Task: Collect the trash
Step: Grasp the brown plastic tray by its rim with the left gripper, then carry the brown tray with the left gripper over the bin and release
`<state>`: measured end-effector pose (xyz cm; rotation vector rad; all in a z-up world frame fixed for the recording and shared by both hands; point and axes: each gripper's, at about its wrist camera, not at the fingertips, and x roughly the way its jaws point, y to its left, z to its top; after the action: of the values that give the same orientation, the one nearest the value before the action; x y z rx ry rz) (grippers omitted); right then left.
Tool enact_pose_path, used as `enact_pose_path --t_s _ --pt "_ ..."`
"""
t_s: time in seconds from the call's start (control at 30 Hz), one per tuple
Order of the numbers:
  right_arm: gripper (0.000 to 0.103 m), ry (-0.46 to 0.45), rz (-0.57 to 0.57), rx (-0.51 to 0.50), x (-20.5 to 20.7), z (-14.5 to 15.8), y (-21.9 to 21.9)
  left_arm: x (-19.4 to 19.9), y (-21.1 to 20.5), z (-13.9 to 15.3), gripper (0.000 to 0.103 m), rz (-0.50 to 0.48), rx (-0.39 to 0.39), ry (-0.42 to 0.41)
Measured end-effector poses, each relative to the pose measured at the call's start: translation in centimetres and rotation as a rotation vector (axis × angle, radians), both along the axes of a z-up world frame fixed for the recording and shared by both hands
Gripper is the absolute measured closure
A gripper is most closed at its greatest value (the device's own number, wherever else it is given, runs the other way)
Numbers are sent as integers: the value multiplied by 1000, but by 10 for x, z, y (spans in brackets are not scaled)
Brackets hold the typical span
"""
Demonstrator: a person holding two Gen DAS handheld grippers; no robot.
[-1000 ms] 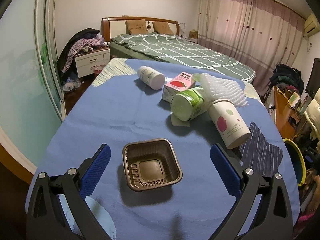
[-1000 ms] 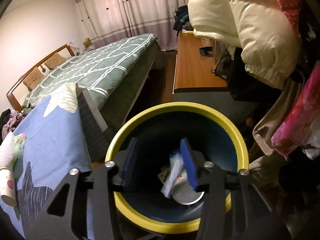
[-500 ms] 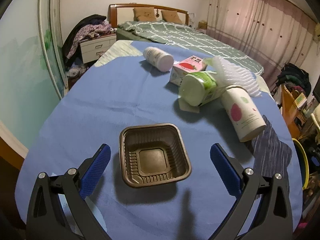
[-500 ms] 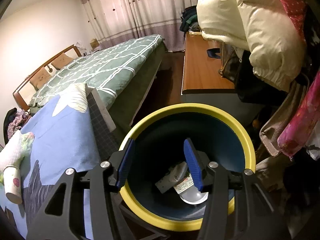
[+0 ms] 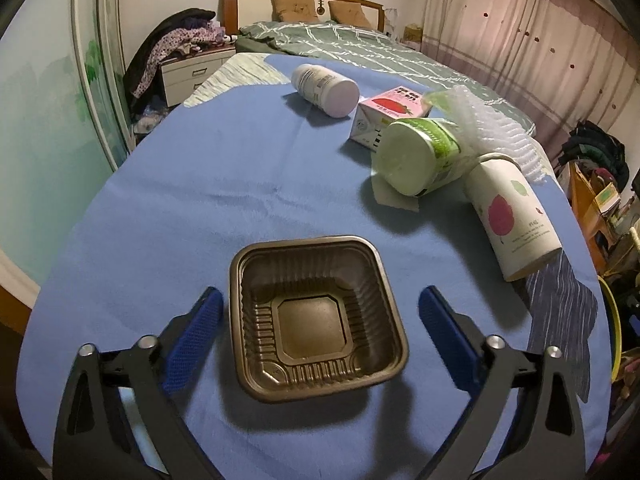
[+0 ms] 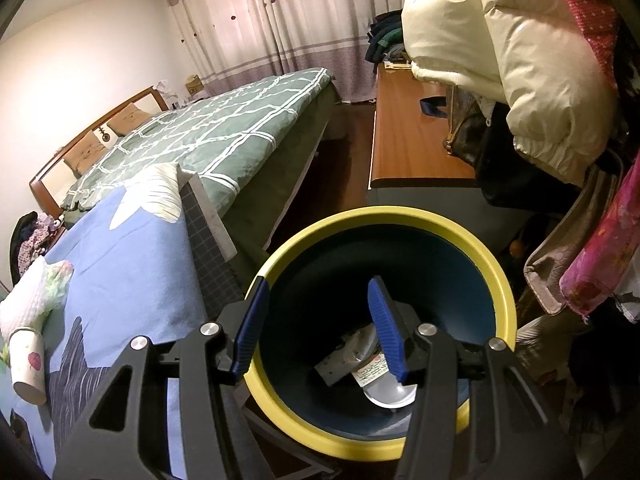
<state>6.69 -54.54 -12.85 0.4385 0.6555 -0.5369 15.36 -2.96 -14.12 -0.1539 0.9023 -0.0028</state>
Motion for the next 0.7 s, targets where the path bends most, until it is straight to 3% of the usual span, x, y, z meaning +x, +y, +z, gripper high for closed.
enact_pose_path --t_s 0.2,0.43,0.7 --pt "53 1 5 1 0 0 2 5 6 1 31 -9 4 -4" --pt "53 -7 7 -5 -7 2 3 -4 -4 11 32 -68 -18 -22" --pt "53 -22 -7 -17 -26 8 0 -28 -46 52 32 -206 -38 -113"
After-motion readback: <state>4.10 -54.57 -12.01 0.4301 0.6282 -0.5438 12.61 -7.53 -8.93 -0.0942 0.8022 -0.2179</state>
